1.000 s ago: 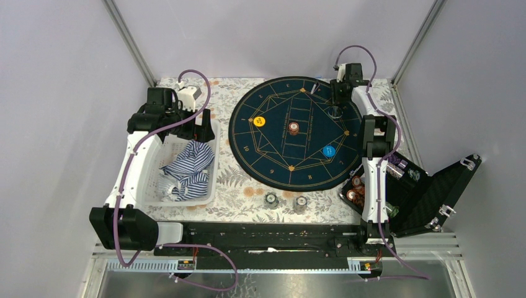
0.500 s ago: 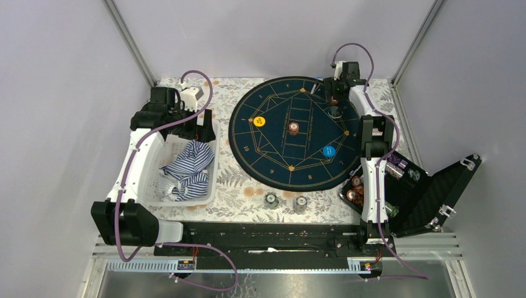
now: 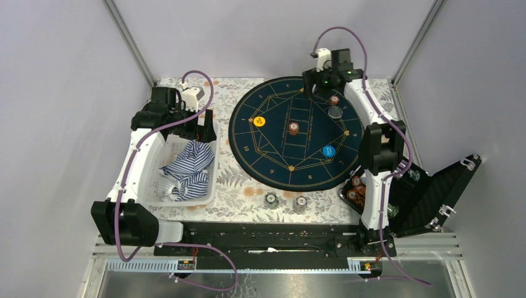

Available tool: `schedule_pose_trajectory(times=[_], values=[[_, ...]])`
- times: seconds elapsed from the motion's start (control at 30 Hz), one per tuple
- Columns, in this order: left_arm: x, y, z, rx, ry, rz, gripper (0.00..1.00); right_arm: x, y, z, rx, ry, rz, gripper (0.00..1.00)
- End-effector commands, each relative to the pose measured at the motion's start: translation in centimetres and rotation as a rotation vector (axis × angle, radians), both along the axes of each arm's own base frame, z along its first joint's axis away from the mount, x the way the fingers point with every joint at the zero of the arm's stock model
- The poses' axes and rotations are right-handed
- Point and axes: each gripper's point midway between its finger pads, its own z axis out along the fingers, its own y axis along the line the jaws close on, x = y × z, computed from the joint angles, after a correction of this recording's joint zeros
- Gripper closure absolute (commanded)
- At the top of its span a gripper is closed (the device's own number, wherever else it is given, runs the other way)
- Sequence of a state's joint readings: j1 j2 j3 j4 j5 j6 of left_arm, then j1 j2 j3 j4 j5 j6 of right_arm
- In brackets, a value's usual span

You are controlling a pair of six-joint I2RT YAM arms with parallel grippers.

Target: Distribute texas hold em gaming equipment

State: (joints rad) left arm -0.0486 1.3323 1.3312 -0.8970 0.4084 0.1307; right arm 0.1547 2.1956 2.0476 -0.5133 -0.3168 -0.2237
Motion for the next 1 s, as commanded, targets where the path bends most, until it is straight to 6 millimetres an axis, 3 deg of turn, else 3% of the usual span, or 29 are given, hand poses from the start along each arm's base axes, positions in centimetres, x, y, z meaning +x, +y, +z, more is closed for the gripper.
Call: schedule_pose_trajectory(times=[0.0,0.1,0.23,0.67,0.97], values=[[0.7,-0.5,1.7,-0.023,-0.069,-0.014,0.01,-4.9,6.3,0.2,0.011,0.056,0.165,0.00],[0.7,-0.5,1.8,-0.024,-0.072,-0.015,0.01,-6.0,7.9,-1.4,-0.022,0.090,0.190,0.01],[0.5,-0.4,1.8,-0.018,-0.078,-0.013,0.01,-6.8,8.6,-3.7,-0.058,0.144,0.197,0.04],[0.5,-0.4,1.8,-0.020,-0.079,-0.012,0.01,-8.4,8.7,-9.4,-0.153,0.265,0.190,0.15],[0.4,-0.3,1.8,-0.016,-0.081,-0.012,0.01,-9.0,8.8,-11.5,-0.184,0.301,0.194,0.20]])
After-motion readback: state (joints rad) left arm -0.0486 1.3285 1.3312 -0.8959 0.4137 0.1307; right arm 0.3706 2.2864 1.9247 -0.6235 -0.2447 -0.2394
